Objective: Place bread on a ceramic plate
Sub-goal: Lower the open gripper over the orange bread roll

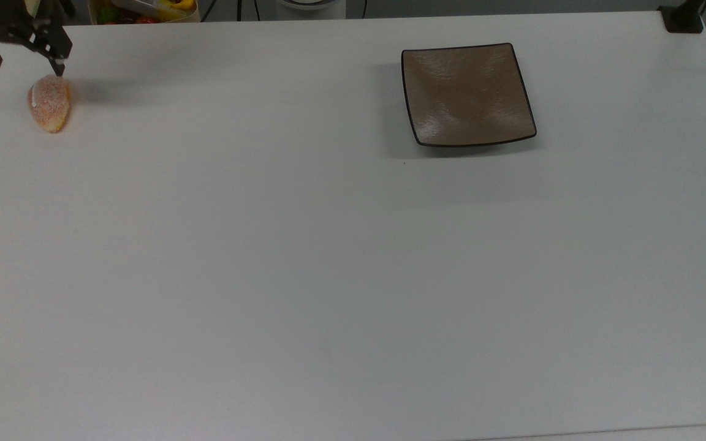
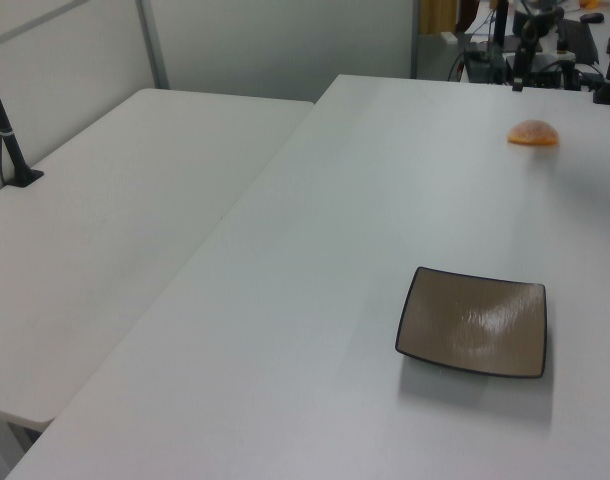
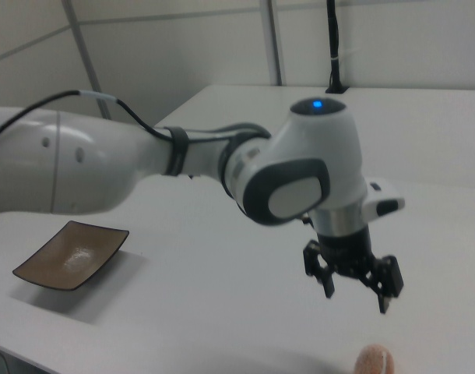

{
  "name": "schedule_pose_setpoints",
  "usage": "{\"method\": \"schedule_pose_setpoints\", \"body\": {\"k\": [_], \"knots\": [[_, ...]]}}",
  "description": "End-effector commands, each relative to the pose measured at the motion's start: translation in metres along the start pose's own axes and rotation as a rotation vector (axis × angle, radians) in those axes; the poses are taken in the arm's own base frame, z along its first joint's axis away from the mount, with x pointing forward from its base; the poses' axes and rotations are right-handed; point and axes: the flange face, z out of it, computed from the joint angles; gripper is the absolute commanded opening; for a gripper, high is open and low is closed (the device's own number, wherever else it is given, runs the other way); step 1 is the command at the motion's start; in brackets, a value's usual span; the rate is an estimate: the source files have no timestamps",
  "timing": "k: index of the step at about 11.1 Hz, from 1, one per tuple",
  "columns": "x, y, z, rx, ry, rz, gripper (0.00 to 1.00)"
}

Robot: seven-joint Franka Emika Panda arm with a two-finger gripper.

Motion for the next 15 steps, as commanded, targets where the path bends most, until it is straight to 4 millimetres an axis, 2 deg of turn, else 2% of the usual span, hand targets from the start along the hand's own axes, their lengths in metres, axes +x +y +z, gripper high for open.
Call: {"method": "schedule_pose_setpoints", "body": {"k": [1,3,5,8,10,15], "knots": [[-0.001,0.004,0.052,-0.015,-0.038,-0.03,1.0],[-0.008,0.002,0.078,-0.029,-0.067,-0.054,1.0],[-0.012,0.004,0.093,-0.039,-0.084,-0.137,1.0],[-0.029,0.022,0.105,-0.056,-0.078,-0.269,1.0],[-0.036,0.017,0.122,-0.071,-0.058,-0.298,1.0],[-0.037,0.016,0.129,-0.068,-0.062,-0.295,1.0]]}}
